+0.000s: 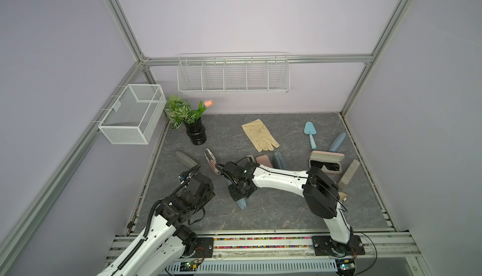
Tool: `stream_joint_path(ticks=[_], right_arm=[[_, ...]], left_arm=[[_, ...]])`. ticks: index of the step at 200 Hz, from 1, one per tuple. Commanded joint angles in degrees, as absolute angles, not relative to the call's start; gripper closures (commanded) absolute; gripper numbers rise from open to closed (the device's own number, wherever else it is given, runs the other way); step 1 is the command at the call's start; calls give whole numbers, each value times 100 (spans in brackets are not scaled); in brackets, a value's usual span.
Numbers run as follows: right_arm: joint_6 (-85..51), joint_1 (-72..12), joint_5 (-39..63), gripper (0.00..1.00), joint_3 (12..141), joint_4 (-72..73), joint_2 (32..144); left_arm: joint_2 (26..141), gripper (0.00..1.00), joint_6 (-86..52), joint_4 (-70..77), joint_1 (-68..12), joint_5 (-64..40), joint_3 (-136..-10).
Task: Close the glasses case
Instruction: Move the glasses case to the center of the board.
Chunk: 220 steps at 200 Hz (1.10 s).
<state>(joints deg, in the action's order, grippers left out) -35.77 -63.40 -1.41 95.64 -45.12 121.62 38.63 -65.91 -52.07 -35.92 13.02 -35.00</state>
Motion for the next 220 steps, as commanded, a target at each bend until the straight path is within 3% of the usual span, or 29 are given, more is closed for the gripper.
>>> stream_joint_path(ticks=[1, 110, 171, 220], right_arm=[[-3381, -6047, -87, 64, 10017, -4650, 12477], [-2815, -5325, 267, 63, 14200, -6039, 14905], [-2686, -5282, 358, 44, 14102, -5773, 14665], [-2446, -5266, -28, 36, 13383, -5550, 13419]], left_arm=[[3836, 91, -6680, -5336, -3555, 1369, -3419], [3832, 91, -6680, -5342, -3551, 1165, -3221], [3876, 90, -6656, -5244, -3551, 1103, -3243], [4211, 75, -6293, -4370, -3552, 645, -3262]])
